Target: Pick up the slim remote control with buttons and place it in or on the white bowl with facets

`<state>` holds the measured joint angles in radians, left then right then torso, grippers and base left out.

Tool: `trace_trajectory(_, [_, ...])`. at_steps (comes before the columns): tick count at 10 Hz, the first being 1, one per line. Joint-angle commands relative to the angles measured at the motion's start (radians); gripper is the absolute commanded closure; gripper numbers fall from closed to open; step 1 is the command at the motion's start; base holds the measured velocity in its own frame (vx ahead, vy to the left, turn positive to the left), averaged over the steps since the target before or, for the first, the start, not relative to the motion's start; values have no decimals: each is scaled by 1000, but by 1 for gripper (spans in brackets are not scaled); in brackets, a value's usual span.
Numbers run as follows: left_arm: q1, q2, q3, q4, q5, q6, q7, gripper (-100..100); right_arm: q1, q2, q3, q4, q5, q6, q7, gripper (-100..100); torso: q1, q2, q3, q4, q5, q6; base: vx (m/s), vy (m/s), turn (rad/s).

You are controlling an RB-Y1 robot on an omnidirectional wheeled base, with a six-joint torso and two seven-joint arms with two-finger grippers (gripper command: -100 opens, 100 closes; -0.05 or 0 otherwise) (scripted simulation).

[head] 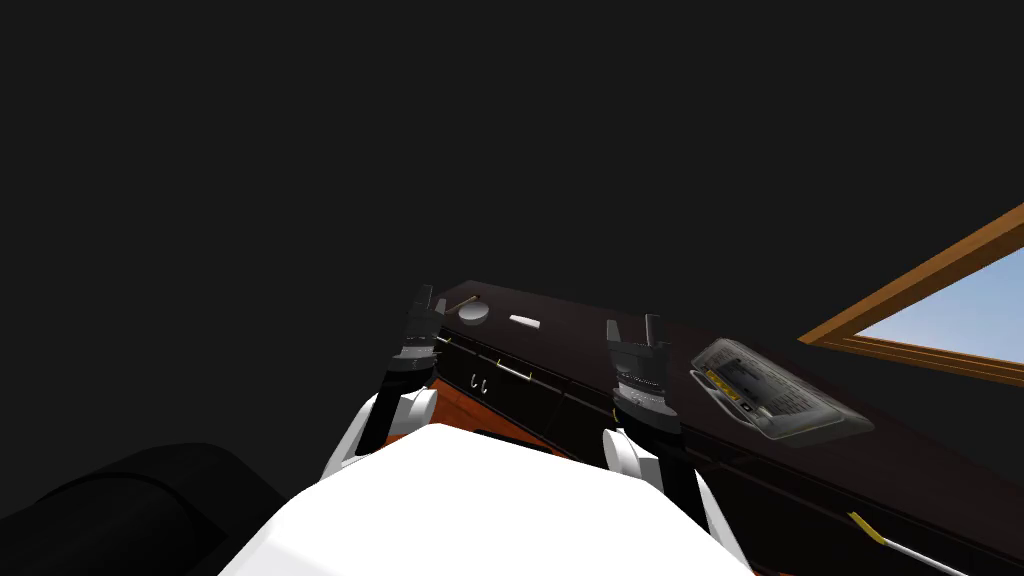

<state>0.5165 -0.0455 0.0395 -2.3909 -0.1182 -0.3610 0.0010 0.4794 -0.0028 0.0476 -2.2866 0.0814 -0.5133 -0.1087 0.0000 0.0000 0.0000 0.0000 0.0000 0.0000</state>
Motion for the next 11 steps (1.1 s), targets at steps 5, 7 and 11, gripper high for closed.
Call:
trace_trajectory(5, [0,0,0,0,0,0,0,0,10,-128,93,40,69,-76,14,-100,5,9,5,2,1,0,-113,53,88])
trace_trajectory(7, [0,0,0,0,0,0,0,0,12,-187,145,73,111,-122,22,-100,6,10,6,2,1,0,-151,102,193])
trace_trajectory(11, [0,0,0,0,0,0,0,0,9,-295,224,141,180,-201,35,-100,4,8,4,2,1,0,-125,109,161])
